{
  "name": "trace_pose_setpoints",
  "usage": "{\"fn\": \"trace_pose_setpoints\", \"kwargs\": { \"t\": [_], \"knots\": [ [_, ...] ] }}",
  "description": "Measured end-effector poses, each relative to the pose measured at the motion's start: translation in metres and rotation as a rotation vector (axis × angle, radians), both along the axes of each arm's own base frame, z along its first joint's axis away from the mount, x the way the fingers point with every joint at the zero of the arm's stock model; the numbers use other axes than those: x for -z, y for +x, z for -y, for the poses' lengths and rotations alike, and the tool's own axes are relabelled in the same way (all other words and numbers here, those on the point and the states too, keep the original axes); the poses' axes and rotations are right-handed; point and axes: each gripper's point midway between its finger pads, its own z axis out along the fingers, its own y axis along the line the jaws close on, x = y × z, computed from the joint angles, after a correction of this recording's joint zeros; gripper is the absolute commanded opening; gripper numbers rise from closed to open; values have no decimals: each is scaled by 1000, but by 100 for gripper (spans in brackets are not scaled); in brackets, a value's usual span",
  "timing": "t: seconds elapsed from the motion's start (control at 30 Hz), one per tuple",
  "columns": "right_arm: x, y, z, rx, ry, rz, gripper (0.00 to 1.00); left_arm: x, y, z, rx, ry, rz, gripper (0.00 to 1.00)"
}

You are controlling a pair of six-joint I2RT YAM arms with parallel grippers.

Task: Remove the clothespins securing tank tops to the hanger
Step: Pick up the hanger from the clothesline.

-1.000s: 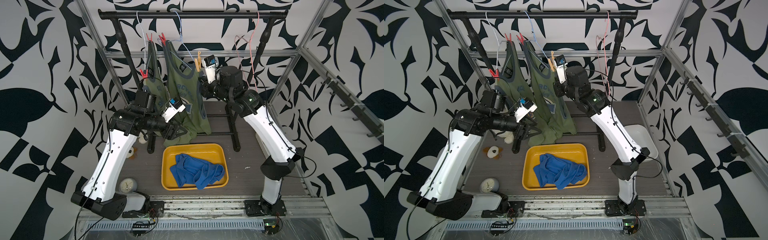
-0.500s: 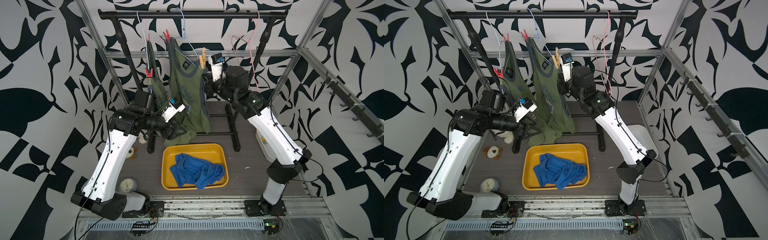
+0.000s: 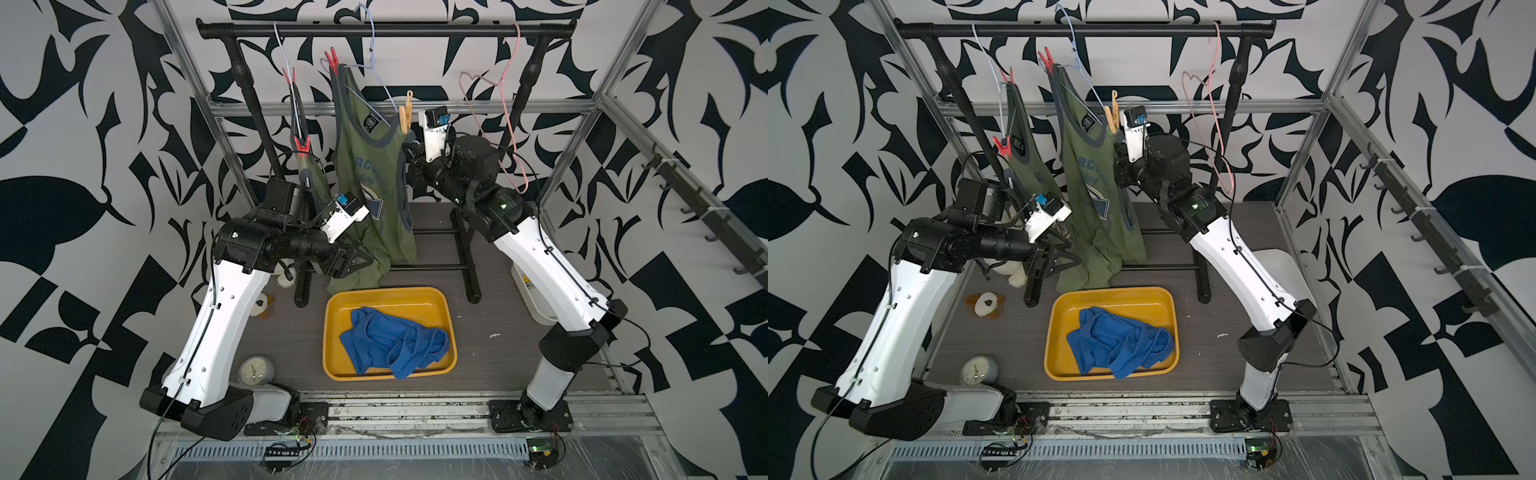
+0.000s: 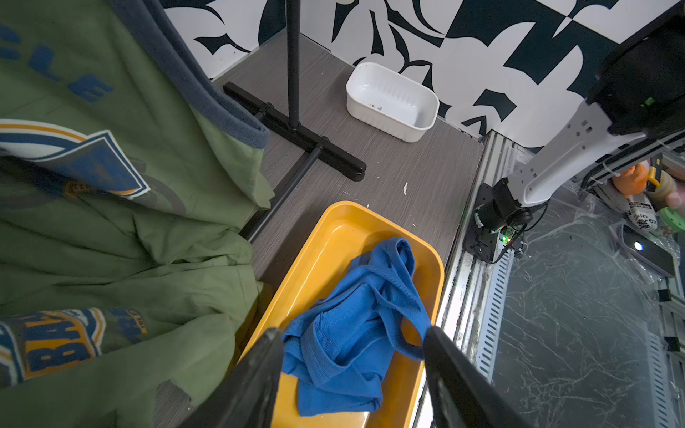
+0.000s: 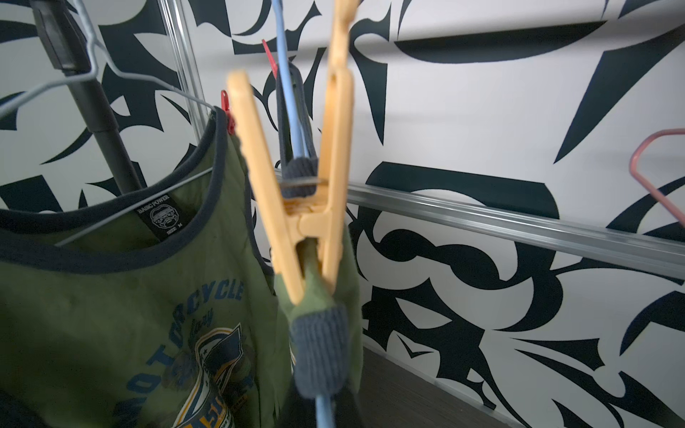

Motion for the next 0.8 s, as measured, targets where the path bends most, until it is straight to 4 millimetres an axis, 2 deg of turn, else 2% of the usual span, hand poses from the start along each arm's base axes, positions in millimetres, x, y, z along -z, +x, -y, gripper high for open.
{"fn": "trace_pose_setpoints", "kwargs": {
  "t": [0.37,0.67,0.8],
  "knots": [
    [-33,-24,21,3,49,64,0,0,-6,0,10,-1,-20,65],
    [-39,-46,36,-8,32,56,0,-7,-14,2,38,-32,-27,65],
    [-42,-60,46,-15,28,55,0,-17,-19,1,46,-40,-4,66]
  ]
}}
